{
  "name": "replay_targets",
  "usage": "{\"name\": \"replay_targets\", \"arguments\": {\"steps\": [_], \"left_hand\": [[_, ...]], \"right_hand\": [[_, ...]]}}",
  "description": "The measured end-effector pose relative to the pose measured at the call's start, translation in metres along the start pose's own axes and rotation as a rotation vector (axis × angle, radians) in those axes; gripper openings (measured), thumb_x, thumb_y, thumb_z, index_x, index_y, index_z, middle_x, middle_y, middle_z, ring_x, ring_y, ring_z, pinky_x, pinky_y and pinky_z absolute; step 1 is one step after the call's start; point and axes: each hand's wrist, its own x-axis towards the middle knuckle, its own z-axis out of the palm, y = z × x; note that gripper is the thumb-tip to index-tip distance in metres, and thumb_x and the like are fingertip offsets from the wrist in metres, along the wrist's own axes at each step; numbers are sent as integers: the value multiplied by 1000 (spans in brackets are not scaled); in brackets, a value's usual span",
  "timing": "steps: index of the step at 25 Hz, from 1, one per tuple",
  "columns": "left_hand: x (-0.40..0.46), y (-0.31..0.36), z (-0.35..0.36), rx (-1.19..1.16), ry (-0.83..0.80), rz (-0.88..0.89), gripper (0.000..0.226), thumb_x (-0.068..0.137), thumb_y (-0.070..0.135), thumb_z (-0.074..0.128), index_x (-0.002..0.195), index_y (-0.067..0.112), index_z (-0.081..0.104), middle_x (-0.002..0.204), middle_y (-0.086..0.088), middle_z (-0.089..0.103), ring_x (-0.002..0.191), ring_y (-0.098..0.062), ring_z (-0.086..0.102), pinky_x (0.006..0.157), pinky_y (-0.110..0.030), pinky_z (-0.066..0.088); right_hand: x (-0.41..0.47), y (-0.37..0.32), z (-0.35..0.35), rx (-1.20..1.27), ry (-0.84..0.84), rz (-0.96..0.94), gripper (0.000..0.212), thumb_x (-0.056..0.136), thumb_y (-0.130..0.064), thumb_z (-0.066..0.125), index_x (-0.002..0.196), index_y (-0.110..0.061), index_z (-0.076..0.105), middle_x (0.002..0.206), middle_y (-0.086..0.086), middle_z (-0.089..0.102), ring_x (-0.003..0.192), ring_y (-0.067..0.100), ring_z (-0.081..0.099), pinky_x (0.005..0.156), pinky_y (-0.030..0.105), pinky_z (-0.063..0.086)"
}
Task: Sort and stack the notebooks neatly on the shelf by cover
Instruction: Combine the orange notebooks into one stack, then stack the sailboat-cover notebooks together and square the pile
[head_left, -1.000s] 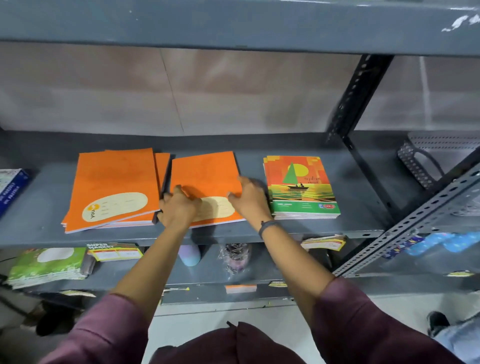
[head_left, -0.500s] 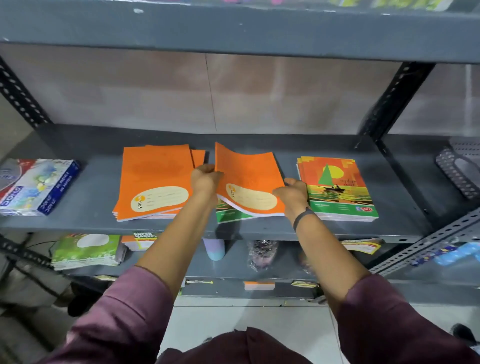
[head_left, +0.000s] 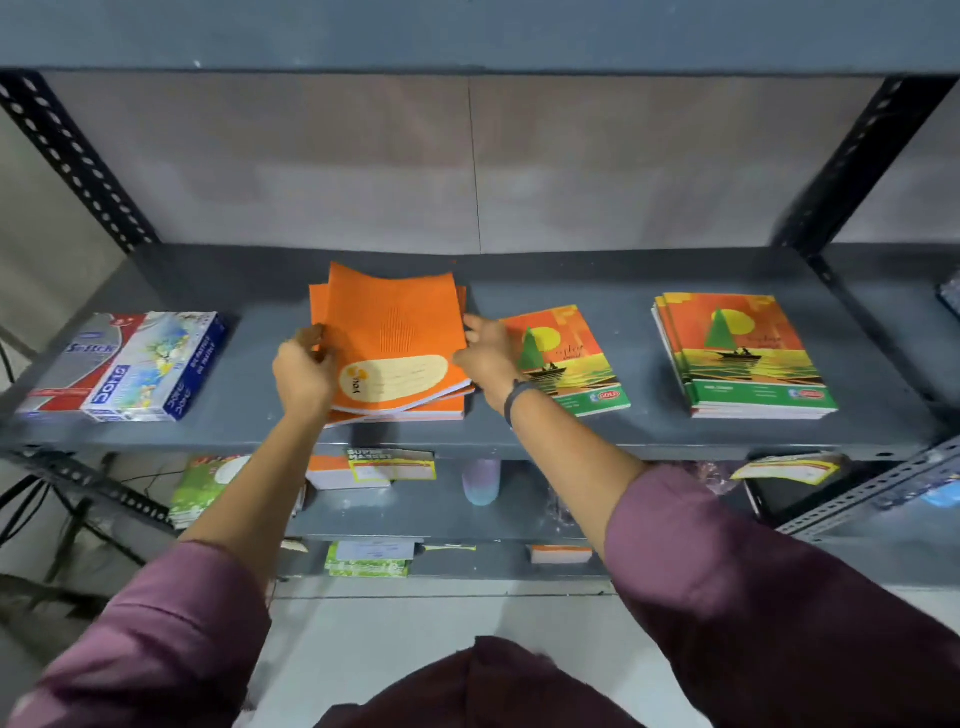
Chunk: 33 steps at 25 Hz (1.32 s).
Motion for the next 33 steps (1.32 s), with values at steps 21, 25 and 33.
{"name": "replay_targets", "arguments": {"steps": [21, 25, 33], "left_hand": [[-138, 72, 141, -485, -255, -332, 7, 83, 4, 47, 85, 6, 53, 98, -28, 61, 93, -35, 57, 78, -37, 45], [-138, 84, 155, -737, -296, -591, 17, 81, 5, 51, 69, 14, 42, 74, -8, 50, 61, -21, 46, 54, -22, 38], [-123, 108, 180, -937, -548, -521, 48, 88, 5, 54, 134, 5, 40, 123, -15, 57, 79, -24, 62, 40, -36, 57]], "right_hand": [[-11, 54, -133, -355, 268, 192, 50, 73, -7, 62, 122, -14, 57, 120, 18, 63, 114, 33, 60, 90, 37, 51], [-5, 35, -163, -436, 317, 142, 57, 82, 2, 49, 136, -17, 46, 133, 20, 49, 123, 36, 49, 99, 41, 47], [-15, 51, -197, -248, 254, 13, 48, 86, -11, 61, 132, -7, 51, 136, 15, 55, 126, 29, 52, 102, 34, 44]]}}
